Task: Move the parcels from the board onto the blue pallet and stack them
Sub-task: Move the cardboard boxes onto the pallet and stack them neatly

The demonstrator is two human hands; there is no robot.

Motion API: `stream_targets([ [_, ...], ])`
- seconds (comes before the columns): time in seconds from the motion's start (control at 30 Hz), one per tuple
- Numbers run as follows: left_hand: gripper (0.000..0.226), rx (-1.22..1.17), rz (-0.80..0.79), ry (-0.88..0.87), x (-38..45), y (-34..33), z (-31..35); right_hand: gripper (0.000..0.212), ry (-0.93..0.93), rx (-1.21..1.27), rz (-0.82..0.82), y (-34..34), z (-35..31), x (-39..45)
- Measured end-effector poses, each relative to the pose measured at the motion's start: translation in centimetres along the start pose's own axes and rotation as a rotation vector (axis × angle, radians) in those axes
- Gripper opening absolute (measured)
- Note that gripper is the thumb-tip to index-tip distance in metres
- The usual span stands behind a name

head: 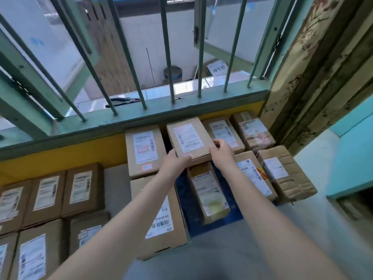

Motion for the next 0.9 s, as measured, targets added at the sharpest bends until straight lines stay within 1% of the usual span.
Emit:
stream_targets([
  [0.1, 0.049, 0.002, 0.013, 0.068, 0.9, -0.6, 0.8, 0.034, 0.000, -0.015, -0.032, -0.8, 0.6, 1.3],
  [0.17, 0.044, 0.011, 0.030, 0.125, 1.4, -1.0, 1.2, 0.034, 0.008, -0.023, -0.041, -1.4, 0.7, 2.0],
  [0.23, 0.037, 0.014, 0.052, 0.147, 1.7, -1.2, 1.2, 0.037, 0.021, -0.042, -0.069, -2.1, 0.8, 2.4],
  [0.27, 0.037, 0.017, 0.062, 0.152, 2.0, -1.3, 1.1, 0.039, 0.020, -0.050, -0.083, -2.4, 0.9, 2.6],
  [0.4, 0.057, 0.039, 0.050, 0.158, 2.5, -1.6, 1.0, 0.043, 0.022, -0.099, -0.125, -2.7, 1.4, 2.4],
  [0.43, 0.061, 0.052, 0.046, 0.155, 2.5, -1.6, 1.2, 0.044, 0.038, -0.118, -0.113, -2.6, 1.3, 2.3],
  [0.5, 0.067, 0.084, 0.065, 0.114, 1.9, -1.5, 1.7, 0.044, 0.098, -0.147, -0.039, -2.4, 0.6, 2.2],
  [0.57, 0.068, 0.095, 0.130, 0.007, 0.7, -0.6, 2.4, 0.043, 0.186, -0.168, 0.048, -2.3, -1.0, 2.0],
  [0.67, 0.059, 0.000, 0.219, -0.151, -1.5, 3.2, 2.5, 0.040, 0.322, -0.160, 0.119, -3.6, -4.7, 1.6],
  [0.73, 0.052, -0.093, 0.294, -0.174, -2.9, 7.3, 0.6, 0.040, 0.416, -0.114, 0.096, -5.9, -7.8, 0.7],
  [0.83, 0.032, -0.153, 0.492, -0.102, -5.1, 14.5, -5.7, 0.043, 0.516, -0.024, -0.050, -12.0, -12.3, -2.3],
  [0.9, 0.029, -0.194, 0.629, 0.031, -6.3, 18.8, -11.6, 0.045, 0.554, 0.026, -0.218, -17.2, -14.4, -5.5],
])
Point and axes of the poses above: each hand's wrist, its own x-axis towards the middle knuckle, its own y-axis out of the back of the hand, z = x × y, the point moved 1 cm from there along x, towards the middle knuckle, and after that the axes turned 14 degrees about y, right-handed, at the moved point
